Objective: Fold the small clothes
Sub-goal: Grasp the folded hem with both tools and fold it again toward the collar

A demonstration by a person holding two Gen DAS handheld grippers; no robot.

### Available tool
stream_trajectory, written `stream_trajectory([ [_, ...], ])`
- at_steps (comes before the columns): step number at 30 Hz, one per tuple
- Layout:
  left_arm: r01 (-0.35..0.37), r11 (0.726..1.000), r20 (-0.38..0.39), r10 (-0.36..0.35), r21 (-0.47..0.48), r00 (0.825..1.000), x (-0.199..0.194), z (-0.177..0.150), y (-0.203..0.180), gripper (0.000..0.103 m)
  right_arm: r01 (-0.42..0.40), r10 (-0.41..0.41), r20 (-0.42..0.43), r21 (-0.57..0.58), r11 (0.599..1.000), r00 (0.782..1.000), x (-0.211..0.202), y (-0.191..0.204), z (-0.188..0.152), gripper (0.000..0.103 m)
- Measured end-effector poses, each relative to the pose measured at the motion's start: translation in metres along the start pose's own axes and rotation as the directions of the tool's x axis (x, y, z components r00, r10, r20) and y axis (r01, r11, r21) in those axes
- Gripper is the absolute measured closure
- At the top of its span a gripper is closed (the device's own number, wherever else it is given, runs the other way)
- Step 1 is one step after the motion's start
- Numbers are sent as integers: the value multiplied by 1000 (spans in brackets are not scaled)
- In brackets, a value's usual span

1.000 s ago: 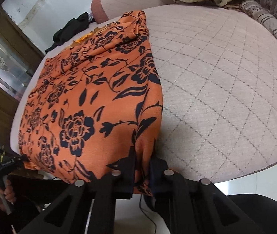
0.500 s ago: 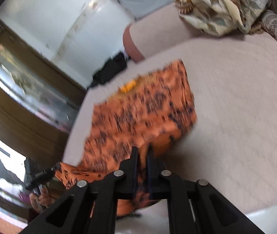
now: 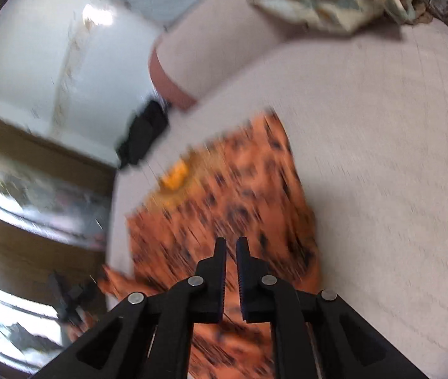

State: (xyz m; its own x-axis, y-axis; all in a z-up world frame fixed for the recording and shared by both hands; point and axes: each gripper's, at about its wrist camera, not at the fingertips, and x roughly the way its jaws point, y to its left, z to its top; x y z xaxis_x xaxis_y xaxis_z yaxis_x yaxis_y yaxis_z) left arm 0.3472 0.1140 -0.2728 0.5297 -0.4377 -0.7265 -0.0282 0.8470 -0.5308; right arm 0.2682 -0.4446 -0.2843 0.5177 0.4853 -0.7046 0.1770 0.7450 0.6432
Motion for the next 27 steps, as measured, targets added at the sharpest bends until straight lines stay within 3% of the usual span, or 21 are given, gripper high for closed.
stream_trajectory([
  [4,44,996,61,-39,-78,997,-22,-14,12,98,69,-72,-68,-46,997,995,-2,-12,-63,93],
  [5,50,995,74,-44,-85,996,-27,-17,11,98,62,-65,-74,-44,997,995,-6,-18,-81,86],
  [8,49,996,82,-43,-75,996,-41,-24,4,98,57,-59,-83,-20,998,995,-14,-24,-127,23],
  [10,45,997,88,-40,-58,995,-48,-27,-3,98,-3,5,-76,24,1000,997,-13,-28,-150,23],
  [13,48,998,102,-44,-38,994,-62,-32,-12,98,16,-16,-35,7,1000,999,-2,-23,-167,23],
  [16,38,999,111,-36,-15,993,-72,-37,-17,98,39,-44,-86,-52,998,995,25,-9,-182,35],
  [18,37,999,111,-36,-9,993,-78,-40,-16,98,114,-126,-101,-123,986,987,39,3,-194,70],
  [19,35,999,110,-34,-7,993,-79,-42,-15,98,162,-178,-74,-187,969,981,41,13,-199,78],
  [20,34,999,109,-33,-5,994,-81,-42,-14,98,160,-186,-88,-244,956,979,43,22,-202,93],
  [22,32,999,106,-31,-4,994,-83,-41,-10,98,146,-178,-96,-271,951,979,36,33,-201,93],
  [24,34,999,102,-33,-12,994,-82,-35,-8,98,83,-106,-76,-260,962,991,17,41,-186,94],
  [27,30,999,90,-28,-23,996,-73,-17,-8,98,2,3,22,-216,976,1000,-15,50,-147,94],
])
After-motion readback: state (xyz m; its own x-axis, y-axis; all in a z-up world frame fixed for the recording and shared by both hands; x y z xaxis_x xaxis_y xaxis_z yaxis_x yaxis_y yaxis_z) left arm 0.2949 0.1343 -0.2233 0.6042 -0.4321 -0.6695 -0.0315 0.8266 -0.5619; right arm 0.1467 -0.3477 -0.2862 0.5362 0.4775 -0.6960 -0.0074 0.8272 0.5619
